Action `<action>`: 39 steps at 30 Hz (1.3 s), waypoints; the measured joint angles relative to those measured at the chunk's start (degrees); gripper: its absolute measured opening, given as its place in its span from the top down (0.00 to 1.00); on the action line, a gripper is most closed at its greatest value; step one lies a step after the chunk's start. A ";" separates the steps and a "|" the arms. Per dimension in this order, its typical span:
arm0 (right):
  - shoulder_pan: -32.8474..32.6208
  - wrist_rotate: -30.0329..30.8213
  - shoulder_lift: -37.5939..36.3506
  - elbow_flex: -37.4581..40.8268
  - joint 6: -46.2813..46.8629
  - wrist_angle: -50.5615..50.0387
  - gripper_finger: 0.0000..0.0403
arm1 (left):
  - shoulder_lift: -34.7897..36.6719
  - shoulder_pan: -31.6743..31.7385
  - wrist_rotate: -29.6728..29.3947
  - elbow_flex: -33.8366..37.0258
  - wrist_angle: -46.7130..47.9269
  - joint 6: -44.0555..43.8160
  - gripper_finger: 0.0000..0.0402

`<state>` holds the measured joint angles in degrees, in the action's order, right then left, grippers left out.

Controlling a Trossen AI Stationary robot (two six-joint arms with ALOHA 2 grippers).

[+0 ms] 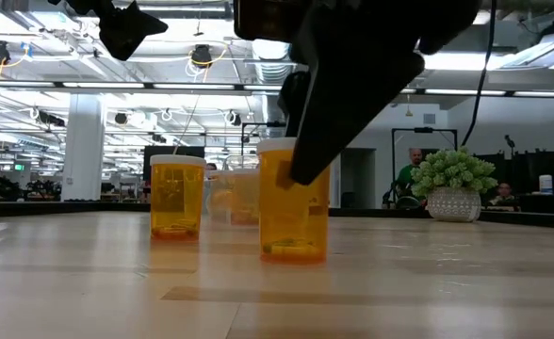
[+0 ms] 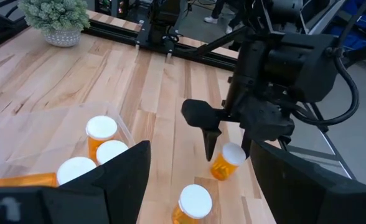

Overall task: Pick and place pill bottles into a basket
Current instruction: Put the bottom orange medicine bottle into the transparent bin

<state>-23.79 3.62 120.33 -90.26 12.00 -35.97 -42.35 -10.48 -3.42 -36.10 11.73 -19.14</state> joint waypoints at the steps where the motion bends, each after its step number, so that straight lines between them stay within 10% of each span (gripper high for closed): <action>1: 0.08 0.00 0.00 0.00 0.14 -0.01 0.24 | 0.00 0.00 0.00 0.00 0.00 0.00 0.34; 39: 5.32 -0.69 -0.11 -2.27 2.54 -1.64 0.32 | 0.00 -0.02 0.00 0.00 1.31 -0.04 0.34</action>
<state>-18.47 2.93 120.22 -92.53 14.54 -37.60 -42.35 -10.50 -3.42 -36.10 13.04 -19.18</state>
